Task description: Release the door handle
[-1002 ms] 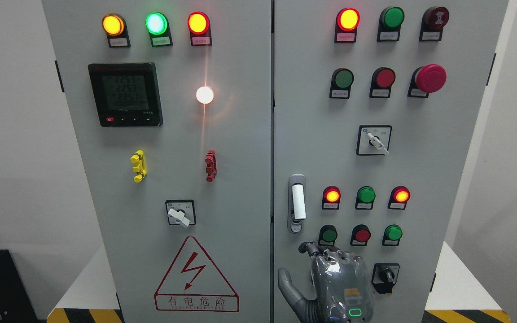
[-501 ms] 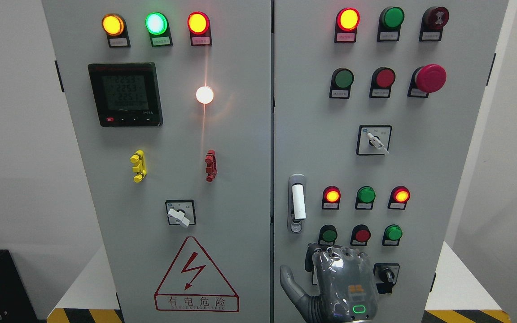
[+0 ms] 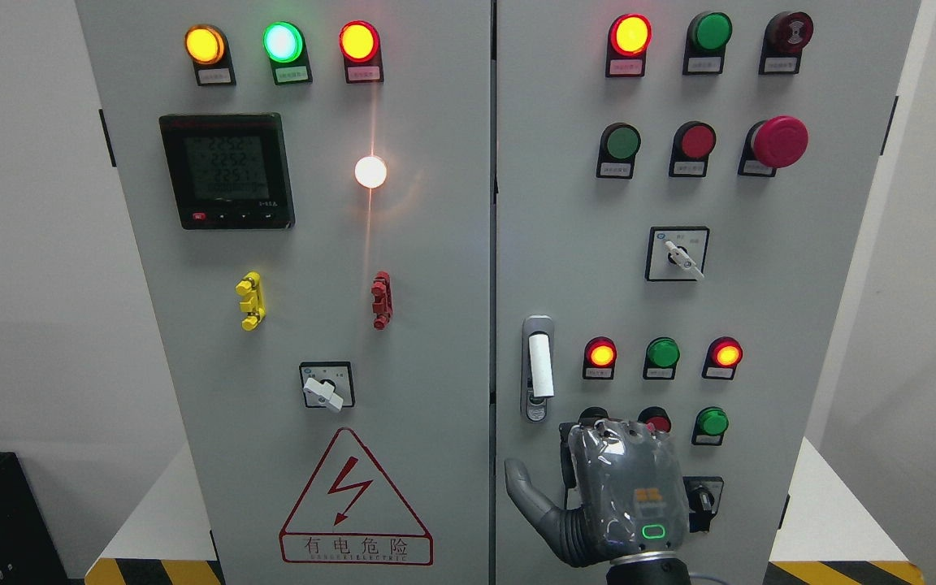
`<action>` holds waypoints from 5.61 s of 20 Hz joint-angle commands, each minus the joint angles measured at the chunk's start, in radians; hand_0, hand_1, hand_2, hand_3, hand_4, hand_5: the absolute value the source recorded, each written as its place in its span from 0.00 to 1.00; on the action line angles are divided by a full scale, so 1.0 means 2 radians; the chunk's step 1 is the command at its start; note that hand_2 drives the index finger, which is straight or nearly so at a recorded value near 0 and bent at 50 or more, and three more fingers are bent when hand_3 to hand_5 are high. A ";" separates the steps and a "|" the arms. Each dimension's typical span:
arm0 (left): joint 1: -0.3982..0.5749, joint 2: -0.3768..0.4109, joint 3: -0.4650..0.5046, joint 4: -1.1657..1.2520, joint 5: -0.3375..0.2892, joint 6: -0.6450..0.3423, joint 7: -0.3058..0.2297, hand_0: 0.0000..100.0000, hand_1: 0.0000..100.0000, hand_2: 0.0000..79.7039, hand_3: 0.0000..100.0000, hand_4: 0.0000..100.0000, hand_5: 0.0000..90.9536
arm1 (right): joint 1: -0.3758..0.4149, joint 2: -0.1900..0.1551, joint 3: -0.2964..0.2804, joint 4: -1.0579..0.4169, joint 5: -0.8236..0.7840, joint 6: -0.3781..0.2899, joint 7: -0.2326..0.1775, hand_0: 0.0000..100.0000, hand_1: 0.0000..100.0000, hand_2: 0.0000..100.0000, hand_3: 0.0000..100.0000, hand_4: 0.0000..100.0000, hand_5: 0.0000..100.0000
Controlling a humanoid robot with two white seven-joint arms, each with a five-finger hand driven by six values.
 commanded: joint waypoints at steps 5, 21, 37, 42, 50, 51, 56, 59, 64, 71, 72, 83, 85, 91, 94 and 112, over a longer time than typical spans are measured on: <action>0.009 0.000 0.000 0.000 0.000 0.000 0.000 0.12 0.56 0.00 0.00 0.00 0.00 | -0.034 0.001 -0.011 0.018 0.001 0.002 0.009 0.25 0.30 0.93 1.00 1.00 0.98; 0.009 0.000 0.000 0.000 0.000 0.000 0.000 0.12 0.56 0.00 0.00 0.00 0.00 | -0.070 0.001 -0.018 0.059 0.001 0.002 0.011 0.25 0.29 0.93 1.00 1.00 0.98; 0.009 0.000 0.000 0.000 0.000 0.000 0.000 0.12 0.56 0.00 0.00 0.00 0.00 | -0.080 0.001 -0.020 0.064 0.000 0.003 0.011 0.29 0.28 0.93 1.00 1.00 0.98; 0.009 0.000 0.000 0.000 0.000 0.000 0.000 0.12 0.56 0.00 0.00 0.00 0.00 | -0.080 0.001 -0.020 0.064 -0.001 0.003 0.010 0.33 0.27 0.92 1.00 1.00 0.98; 0.009 0.000 0.000 0.000 0.000 0.000 0.000 0.12 0.56 0.00 0.00 0.00 0.00 | -0.080 0.001 -0.020 0.063 -0.001 0.003 0.010 0.37 0.28 0.93 1.00 1.00 0.98; 0.009 0.000 0.000 0.000 0.000 0.000 0.000 0.12 0.56 0.00 0.00 0.00 0.00 | -0.080 0.001 -0.020 0.063 -0.001 0.003 0.009 0.37 0.28 0.92 1.00 1.00 0.98; 0.009 0.000 0.000 0.000 0.000 0.000 0.000 0.12 0.56 0.00 0.00 0.00 0.00 | -0.080 0.001 -0.023 0.063 -0.001 0.006 0.009 0.39 0.29 0.92 1.00 1.00 0.98; 0.009 0.000 0.000 0.000 0.000 0.000 0.000 0.12 0.56 0.00 0.00 0.00 0.00 | -0.079 0.001 -0.023 0.062 -0.001 0.006 0.009 0.40 0.31 0.93 1.00 1.00 0.98; 0.009 0.000 0.000 0.000 0.000 0.000 0.000 0.12 0.56 0.00 0.00 0.00 0.00 | -0.079 0.001 -0.024 0.062 -0.001 0.006 0.008 0.42 0.32 0.93 1.00 1.00 0.98; 0.009 0.000 0.000 0.000 0.001 0.000 0.000 0.12 0.56 0.00 0.00 0.00 0.00 | -0.079 0.001 -0.024 0.060 -0.001 0.006 0.008 0.44 0.31 0.93 1.00 1.00 0.98; 0.009 0.000 0.000 0.000 0.000 0.000 0.000 0.12 0.56 0.00 0.00 0.00 0.00 | -0.078 0.001 -0.024 0.060 -0.002 0.006 0.007 0.44 0.31 0.93 1.00 1.00 0.98; 0.009 0.000 0.000 0.000 0.000 0.000 0.000 0.12 0.56 0.00 0.00 0.00 0.00 | -0.076 0.001 -0.024 0.059 -0.002 0.012 0.006 0.45 0.31 0.93 1.00 1.00 0.98; 0.009 0.000 0.000 0.000 0.000 0.000 0.000 0.12 0.56 0.00 0.00 0.00 0.00 | -0.076 0.001 -0.028 0.059 -0.002 0.012 0.006 0.45 0.31 0.93 1.00 1.00 0.98; 0.009 0.000 0.000 0.000 0.000 0.000 0.000 0.12 0.56 0.00 0.00 0.00 0.00 | -0.076 0.001 -0.030 0.057 -0.002 0.012 0.005 0.46 0.32 0.93 1.00 1.00 0.98; 0.009 0.000 0.000 0.000 0.000 0.000 0.000 0.12 0.56 0.00 0.00 0.00 0.00 | -0.076 0.001 -0.031 0.056 -0.002 0.012 0.005 0.46 0.31 0.93 1.00 1.00 0.98; 0.009 0.000 0.000 0.000 0.000 0.000 0.000 0.12 0.56 0.00 0.00 0.00 0.00 | -0.075 0.001 -0.031 0.052 -0.002 0.016 0.004 0.47 0.31 0.93 1.00 1.00 0.98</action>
